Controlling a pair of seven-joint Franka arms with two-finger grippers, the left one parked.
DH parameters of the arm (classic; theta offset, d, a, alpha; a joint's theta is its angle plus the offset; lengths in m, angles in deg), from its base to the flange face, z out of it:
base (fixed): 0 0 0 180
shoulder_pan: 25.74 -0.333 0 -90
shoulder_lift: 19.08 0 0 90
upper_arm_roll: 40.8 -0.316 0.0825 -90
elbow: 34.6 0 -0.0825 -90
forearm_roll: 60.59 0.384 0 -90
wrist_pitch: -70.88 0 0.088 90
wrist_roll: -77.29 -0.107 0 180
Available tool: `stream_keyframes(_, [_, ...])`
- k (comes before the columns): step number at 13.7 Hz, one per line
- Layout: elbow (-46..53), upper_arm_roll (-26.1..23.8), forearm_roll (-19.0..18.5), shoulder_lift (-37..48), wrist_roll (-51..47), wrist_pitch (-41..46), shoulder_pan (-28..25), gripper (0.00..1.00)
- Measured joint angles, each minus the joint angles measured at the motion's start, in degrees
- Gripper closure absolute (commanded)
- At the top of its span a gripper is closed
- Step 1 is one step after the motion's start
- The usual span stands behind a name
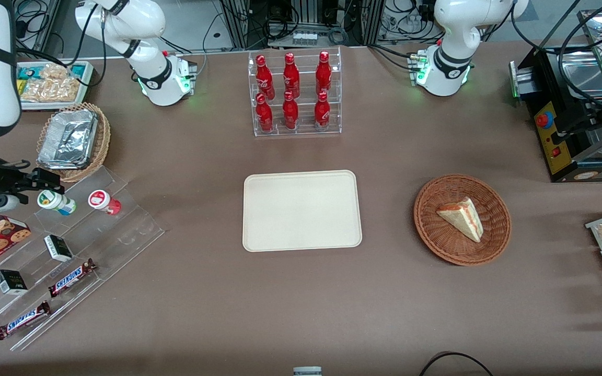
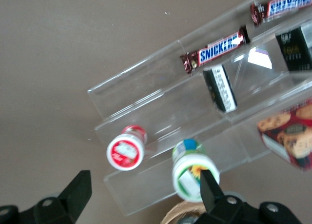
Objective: Place green gum on tray
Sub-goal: 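Move the right gripper over the green sunflower-label gum tub on the rack, then lower the open right gripper around the green gum tub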
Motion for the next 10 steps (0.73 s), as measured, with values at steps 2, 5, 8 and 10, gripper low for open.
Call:
stream_keyframes(2, [-5.76, 1.44, 0.0, 1.89, 7.08, -5.96, 0.04, 0.01])
stream_keyframes(5, [-10.08, 3.86, 0.0, 2.81, 15.11, -10.71, 0.13, 0.01])
stream_keyframes(8, [-11.6, 4.81, 0.0, 2.96, 16.91, -12.16, 0.24, 0.01])
stream_keyframes(10, [-11.91, 5.35, 0.0, 3.22, 17.23, -12.17, 0.24, 0.01])
